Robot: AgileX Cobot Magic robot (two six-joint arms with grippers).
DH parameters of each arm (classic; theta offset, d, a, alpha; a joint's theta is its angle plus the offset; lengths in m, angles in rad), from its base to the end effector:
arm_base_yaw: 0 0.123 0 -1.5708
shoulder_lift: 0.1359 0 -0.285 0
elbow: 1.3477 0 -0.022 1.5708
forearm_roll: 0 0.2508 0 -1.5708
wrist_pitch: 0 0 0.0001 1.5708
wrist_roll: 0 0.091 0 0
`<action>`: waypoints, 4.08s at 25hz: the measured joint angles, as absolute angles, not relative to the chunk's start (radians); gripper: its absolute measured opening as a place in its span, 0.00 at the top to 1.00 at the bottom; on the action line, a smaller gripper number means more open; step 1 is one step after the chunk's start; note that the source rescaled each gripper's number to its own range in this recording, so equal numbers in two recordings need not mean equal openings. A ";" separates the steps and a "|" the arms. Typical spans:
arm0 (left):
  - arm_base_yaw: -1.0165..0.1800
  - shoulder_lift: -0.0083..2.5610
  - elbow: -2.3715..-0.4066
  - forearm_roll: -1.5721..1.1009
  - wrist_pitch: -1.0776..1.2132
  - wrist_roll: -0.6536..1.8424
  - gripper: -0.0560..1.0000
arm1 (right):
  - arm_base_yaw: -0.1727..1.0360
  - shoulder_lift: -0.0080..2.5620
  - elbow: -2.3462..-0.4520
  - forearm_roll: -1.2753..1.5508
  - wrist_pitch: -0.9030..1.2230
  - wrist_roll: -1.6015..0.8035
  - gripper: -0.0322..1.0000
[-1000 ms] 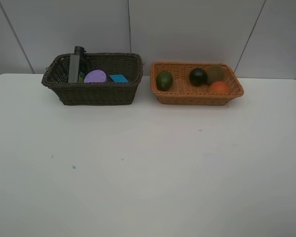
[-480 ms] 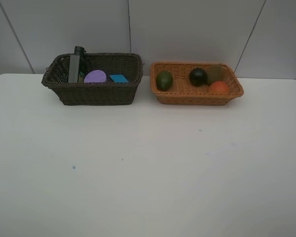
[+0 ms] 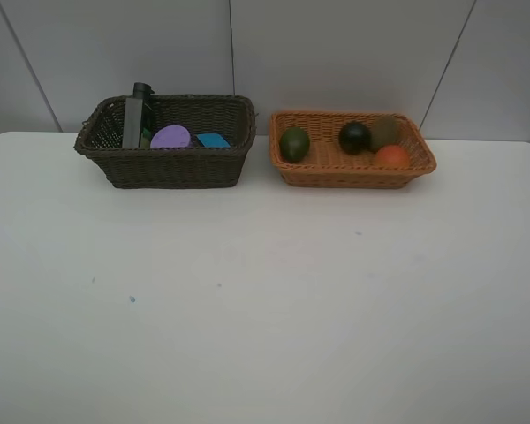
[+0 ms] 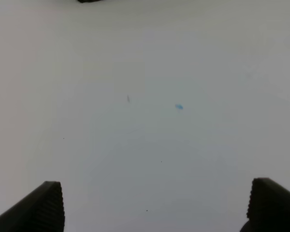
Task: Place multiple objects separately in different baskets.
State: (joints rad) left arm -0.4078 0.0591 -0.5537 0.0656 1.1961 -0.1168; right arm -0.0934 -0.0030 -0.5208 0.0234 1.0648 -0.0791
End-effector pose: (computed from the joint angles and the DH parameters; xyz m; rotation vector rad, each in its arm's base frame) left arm -0.0051 0.0082 0.2820 0.3094 2.1694 -0.2168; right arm -0.0077 0.0026 0.2827 0.0130 2.0253 -0.0812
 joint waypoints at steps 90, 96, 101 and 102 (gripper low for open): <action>-0.013 -0.006 -0.504 0.000 1.064 -0.013 0.00 | -0.093 -0.003 -0.521 0.023 1.065 -0.079 0.00; -0.013 -0.006 -0.504 0.000 1.064 -0.013 0.00 | -0.093 -0.003 -0.521 0.023 1.065 -0.079 0.00; -0.013 -0.006 -0.504 0.000 1.064 -0.013 0.00 | -0.093 -0.003 -0.521 0.023 1.065 -0.079 0.00; -0.013 -0.006 -0.504 0.000 1.064 -0.013 0.00 | -0.093 -0.003 -0.521 0.023 1.065 -0.079 0.00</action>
